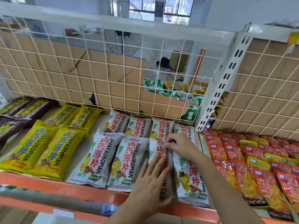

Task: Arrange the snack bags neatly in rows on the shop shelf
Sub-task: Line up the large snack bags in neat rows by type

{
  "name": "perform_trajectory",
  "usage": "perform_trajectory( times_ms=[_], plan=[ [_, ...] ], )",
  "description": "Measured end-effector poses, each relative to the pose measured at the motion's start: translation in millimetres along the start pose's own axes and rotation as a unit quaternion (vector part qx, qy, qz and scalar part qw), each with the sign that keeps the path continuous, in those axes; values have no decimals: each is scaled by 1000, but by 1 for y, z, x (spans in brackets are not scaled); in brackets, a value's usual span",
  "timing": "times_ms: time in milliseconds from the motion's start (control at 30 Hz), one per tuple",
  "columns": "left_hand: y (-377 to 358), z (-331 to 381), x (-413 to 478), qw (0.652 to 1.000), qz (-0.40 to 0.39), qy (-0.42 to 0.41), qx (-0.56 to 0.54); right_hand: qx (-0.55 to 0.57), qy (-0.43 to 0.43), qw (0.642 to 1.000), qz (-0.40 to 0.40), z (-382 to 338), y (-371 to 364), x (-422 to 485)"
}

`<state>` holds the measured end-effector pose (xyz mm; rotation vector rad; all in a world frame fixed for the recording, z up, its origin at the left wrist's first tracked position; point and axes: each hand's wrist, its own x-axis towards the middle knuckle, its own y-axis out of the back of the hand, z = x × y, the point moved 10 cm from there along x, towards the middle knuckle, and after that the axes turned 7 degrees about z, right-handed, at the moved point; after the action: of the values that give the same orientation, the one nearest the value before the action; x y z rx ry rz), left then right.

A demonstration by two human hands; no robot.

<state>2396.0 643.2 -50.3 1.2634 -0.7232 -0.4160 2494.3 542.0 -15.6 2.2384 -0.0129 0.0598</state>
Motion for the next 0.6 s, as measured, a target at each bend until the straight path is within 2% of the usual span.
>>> perform_trajectory(
  times_ms=[200,367,500,600],
  plan=[
    [-4,-2,4,1000,17,13,0,0,-15,1000,-1,1,1,7],
    [-6,-3,7,999,23,14,20,-14,-74,996,-56,9,-6,18],
    [-6,-3,10,999,34,21,24,-24,-74,991,-106,6,-11,21],
    [-7,-4,12,999,37,33,11,-40,-58,992,-101,1,-12,23]
  ],
)
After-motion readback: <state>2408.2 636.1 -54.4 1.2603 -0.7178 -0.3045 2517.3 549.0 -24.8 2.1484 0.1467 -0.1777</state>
